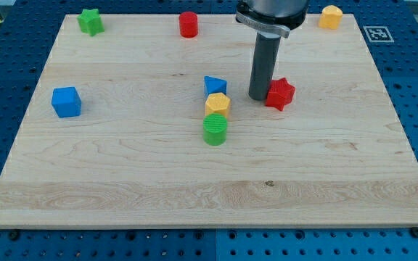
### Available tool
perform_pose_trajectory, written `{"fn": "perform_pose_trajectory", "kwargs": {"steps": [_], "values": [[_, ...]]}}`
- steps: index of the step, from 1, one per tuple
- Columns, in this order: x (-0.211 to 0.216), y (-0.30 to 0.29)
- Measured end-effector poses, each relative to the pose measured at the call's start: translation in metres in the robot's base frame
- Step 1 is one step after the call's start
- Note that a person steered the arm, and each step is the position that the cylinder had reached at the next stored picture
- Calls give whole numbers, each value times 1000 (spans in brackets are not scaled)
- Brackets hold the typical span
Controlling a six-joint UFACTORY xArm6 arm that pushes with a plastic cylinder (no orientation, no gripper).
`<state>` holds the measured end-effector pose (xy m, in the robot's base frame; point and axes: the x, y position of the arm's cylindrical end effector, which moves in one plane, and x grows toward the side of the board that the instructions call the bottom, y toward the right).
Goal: Push the red star right center of the board
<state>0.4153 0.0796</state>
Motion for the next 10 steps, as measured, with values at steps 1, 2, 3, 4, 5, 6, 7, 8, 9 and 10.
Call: {"fn": "perform_pose_trajectory", "kwargs": {"steps": [1, 2, 3, 4, 5, 6, 7, 8, 9, 10], "values": [[6, 11], [9, 18], [9, 19], [10, 19], [11, 20], [11, 22], [11, 22], [13, 23], [13, 64], [13, 99]]}}
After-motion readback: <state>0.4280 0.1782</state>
